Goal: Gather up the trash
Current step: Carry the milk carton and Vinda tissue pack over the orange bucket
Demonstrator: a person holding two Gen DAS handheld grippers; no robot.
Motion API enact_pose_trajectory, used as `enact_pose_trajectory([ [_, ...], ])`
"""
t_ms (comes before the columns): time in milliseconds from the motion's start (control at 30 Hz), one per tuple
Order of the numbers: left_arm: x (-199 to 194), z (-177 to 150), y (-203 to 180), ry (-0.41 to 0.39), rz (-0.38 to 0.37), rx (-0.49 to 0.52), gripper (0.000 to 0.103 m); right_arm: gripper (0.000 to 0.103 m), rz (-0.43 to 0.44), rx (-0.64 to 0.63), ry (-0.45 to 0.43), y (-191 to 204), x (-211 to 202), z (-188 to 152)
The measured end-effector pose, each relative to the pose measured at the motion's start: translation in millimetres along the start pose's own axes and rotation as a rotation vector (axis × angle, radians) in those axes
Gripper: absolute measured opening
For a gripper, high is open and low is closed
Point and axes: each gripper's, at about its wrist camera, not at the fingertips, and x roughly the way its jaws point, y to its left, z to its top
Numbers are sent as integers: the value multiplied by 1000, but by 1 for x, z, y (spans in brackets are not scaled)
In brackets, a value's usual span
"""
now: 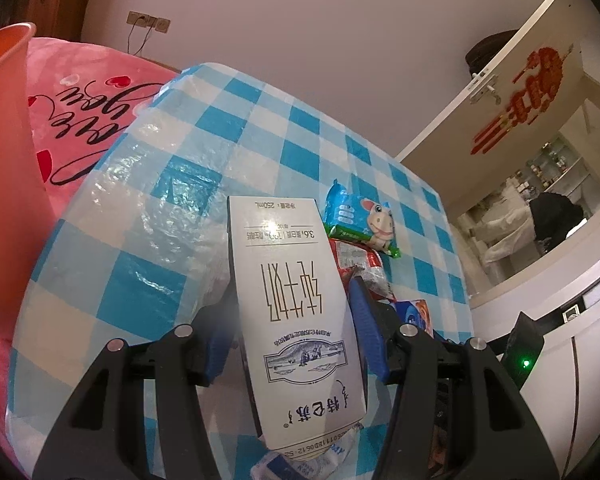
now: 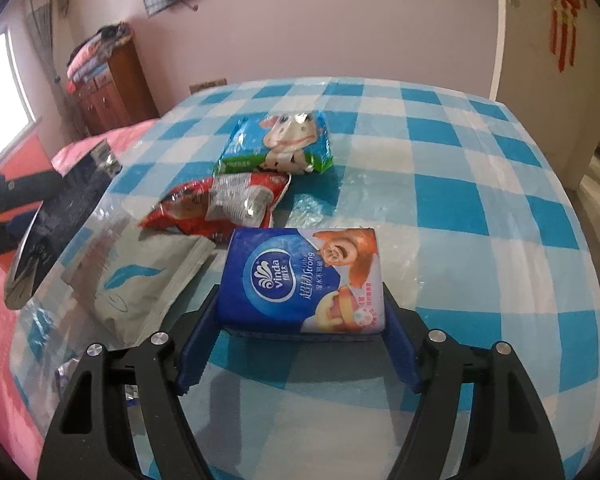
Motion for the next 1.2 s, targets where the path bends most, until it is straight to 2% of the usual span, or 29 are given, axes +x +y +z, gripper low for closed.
enact_pose_trajectory([
  [133, -10, 0, 2, -15, -15, 9, 56, 73, -35, 0, -35, -2, -10, -1],
  [333, -24, 4, 3, -46, -48, 13, 56, 73, -21, 23, -65, 1, -28, 9],
  [733, -68, 19, 17, -144, -85, 3, 56, 73, 51, -14, -104, 41, -55, 45],
  [1000, -109, 29, 38, -236, -74, -29, 56, 73, 179, -51, -105, 87, -65, 74],
  [1200, -149, 40, 59, -325, -32, -54, 55, 73, 300, -139, -105, 146, -68, 103],
])
